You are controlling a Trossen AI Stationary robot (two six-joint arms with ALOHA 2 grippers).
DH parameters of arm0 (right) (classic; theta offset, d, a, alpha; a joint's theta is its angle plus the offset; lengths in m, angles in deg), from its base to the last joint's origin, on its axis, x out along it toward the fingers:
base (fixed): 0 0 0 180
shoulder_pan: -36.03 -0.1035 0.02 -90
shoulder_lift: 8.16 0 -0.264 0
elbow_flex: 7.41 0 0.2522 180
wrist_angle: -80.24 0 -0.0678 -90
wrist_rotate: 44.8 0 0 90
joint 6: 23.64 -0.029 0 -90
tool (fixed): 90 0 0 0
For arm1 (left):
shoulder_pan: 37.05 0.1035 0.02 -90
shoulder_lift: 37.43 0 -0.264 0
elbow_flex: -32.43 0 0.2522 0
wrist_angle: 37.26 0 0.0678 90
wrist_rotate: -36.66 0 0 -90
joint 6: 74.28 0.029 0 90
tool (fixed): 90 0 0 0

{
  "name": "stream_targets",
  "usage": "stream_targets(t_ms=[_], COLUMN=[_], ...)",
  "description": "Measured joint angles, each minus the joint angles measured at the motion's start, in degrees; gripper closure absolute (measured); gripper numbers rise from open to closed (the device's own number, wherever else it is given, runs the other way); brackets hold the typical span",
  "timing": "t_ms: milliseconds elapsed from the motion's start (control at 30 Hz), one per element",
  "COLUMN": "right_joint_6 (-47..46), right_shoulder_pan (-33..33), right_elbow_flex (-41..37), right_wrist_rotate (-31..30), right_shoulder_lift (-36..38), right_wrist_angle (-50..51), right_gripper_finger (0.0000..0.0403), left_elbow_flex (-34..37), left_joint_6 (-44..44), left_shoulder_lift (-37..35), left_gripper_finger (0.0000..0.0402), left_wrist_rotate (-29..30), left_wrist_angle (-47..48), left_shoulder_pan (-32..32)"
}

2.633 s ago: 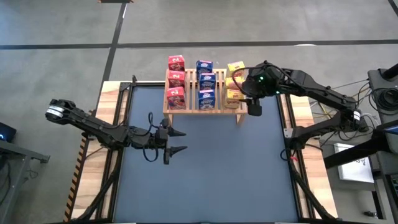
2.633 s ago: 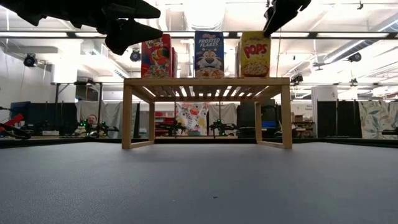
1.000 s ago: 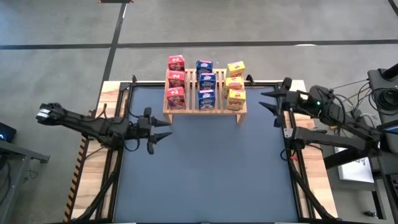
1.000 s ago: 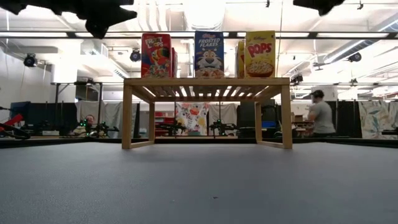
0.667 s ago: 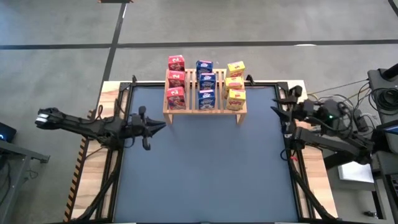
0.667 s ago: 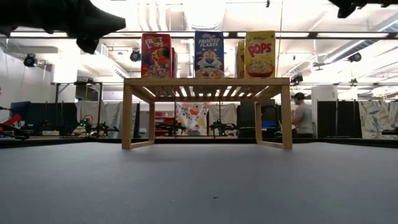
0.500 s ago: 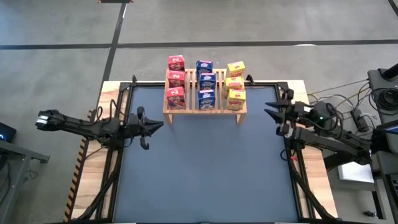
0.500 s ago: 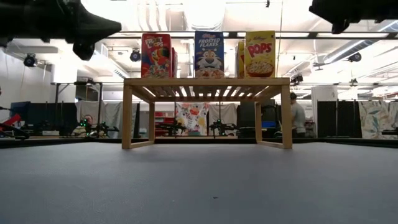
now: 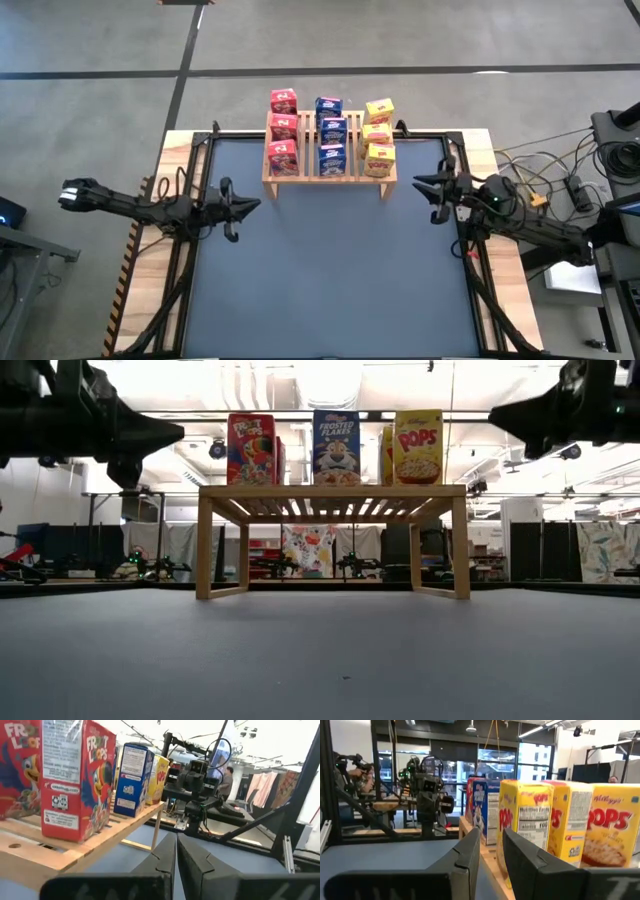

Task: Stack cereal on shelf
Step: Return to Home Position

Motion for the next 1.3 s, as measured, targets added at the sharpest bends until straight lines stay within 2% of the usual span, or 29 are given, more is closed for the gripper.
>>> stream_targets(t_ms=[333,700,1167,1300], right_joint_6=[0.05,2.27,0.37,0.04], right_shoulder_pan=[0.0,0.0,0.0,0.0], right_elbow_flex=[-6.85,-6.85,-6.89,-6.89], right_wrist_rotate=[-0.01,0.03,-0.01,-0.03], right_shoulder_lift=[0.03,-0.05,-0.1,-0.1], right_wrist_angle=[-5.03,-3.89,-3.87,0.31], right_gripper_finger=[0.0331,0.0335,0.0335,0.0335], left_elbow_flex=[0.07,-0.28,-0.35,-0.37], left_joint_6=[1.59,2.59,3.52,3.52], left_shoulder_lift=[0.37,0.37,0.42,0.44], left_gripper_finger=[0.0401,0.0402,0.0402,0.0401], left_wrist_rotate=[-0.07,0.23,1.85,1.83], left_wrist_angle=[0.81,1.05,4.64,4.62], left_shoulder_pan=[0.01,0.0,0.02,0.0])
